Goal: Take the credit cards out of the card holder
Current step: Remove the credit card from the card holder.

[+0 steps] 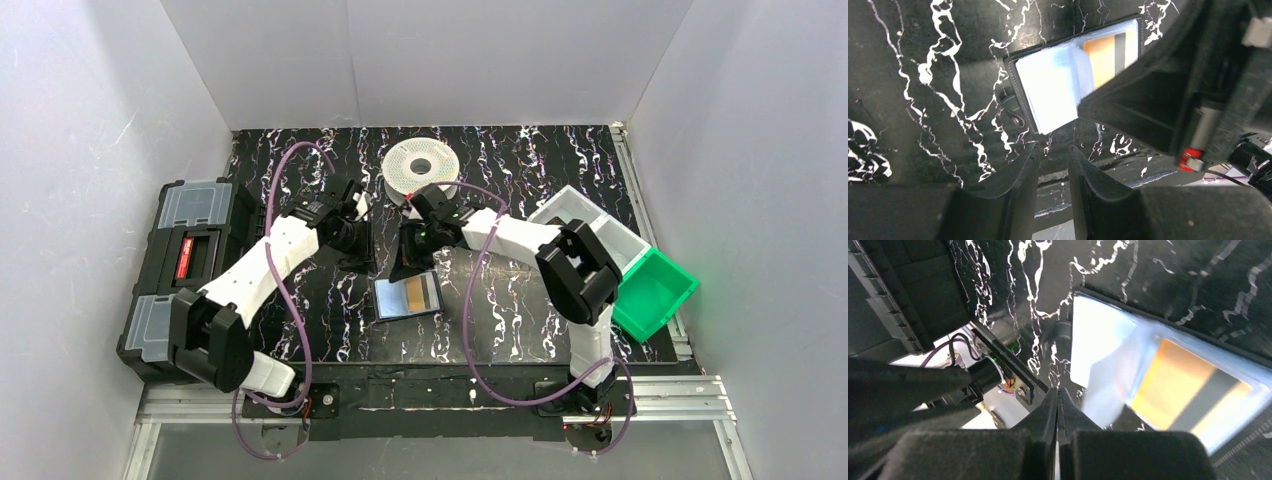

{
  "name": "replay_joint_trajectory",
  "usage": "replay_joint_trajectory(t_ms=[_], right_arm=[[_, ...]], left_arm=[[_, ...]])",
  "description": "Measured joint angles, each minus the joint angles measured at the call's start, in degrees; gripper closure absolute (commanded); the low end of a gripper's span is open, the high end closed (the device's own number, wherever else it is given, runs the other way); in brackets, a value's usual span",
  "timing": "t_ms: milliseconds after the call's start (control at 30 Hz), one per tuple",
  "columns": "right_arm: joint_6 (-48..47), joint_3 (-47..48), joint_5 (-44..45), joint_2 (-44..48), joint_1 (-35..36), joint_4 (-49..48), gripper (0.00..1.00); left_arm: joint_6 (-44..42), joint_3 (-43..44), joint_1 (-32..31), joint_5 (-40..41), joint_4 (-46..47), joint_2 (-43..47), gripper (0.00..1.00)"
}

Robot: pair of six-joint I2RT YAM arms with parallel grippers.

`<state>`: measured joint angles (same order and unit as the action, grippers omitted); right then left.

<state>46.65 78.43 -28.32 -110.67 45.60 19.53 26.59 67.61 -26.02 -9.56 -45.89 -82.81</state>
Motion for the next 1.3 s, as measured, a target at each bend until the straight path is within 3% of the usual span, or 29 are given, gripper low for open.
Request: replay_joint_trajectory(t_ms=[333, 600, 767, 967, 1300], right_arm=[[0.61, 5.90, -1.01, -11.08, 2.12, 0.00, 0.95], [-0.09, 5.75, 0.76, -10.38, 1.95, 1.70, 0.58], [-1.42, 0.35, 3.89, -0.83, 0.61, 2.75, 0.50], [-3.02, -7.15, 7.52, 7.67, -2.82, 3.52, 0.49], [-4.52, -11.45, 9.29, 6.38, -4.00, 4.33, 0.54]], left_arm=[[-0.68, 0.02, 0.87, -0.74, -3.54, 3.85, 0.72], [-0.59, -0.15, 1.07, -2.27, -3.34, 4.15, 0.76], [0.17, -2.67, 1.07, -2.73, -0.81, 2.56, 0.84], [2.12, -6.47, 1.07, -4.72, 4.83, -4.00, 0.90], [4.37, -8.24, 1.05, -3.82, 10.43, -13.70, 0.98]])
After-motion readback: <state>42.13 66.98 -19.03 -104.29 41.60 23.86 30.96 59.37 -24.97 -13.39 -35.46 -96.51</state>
